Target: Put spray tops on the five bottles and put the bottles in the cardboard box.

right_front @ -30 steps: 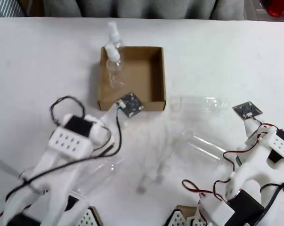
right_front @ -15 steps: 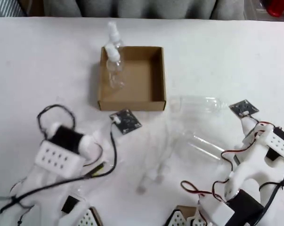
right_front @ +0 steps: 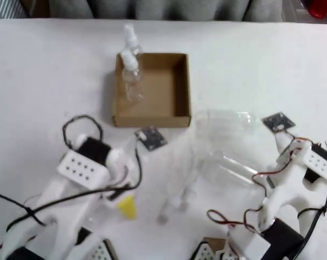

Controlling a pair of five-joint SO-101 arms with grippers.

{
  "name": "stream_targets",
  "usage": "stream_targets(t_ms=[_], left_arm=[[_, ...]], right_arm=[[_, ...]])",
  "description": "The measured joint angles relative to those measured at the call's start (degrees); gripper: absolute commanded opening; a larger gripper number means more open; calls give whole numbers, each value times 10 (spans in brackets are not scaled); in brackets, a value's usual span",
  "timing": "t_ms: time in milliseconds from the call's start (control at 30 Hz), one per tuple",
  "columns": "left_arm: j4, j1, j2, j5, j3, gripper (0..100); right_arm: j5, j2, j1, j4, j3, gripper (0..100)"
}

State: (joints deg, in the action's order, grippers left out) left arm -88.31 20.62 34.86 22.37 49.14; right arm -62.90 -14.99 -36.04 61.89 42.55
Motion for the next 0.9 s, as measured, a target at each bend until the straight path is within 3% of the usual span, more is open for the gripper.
stream_targets(t_ms=[300,700,900], left_arm=[[172,-14,2,47,116,366],[310,-53,2,99,203,359],[332,-52,2,99,204,137]], right_arm=[[0,0,7,0,0,18],[0,0,6,0,0,18],[0,0,11,0,0,18]])
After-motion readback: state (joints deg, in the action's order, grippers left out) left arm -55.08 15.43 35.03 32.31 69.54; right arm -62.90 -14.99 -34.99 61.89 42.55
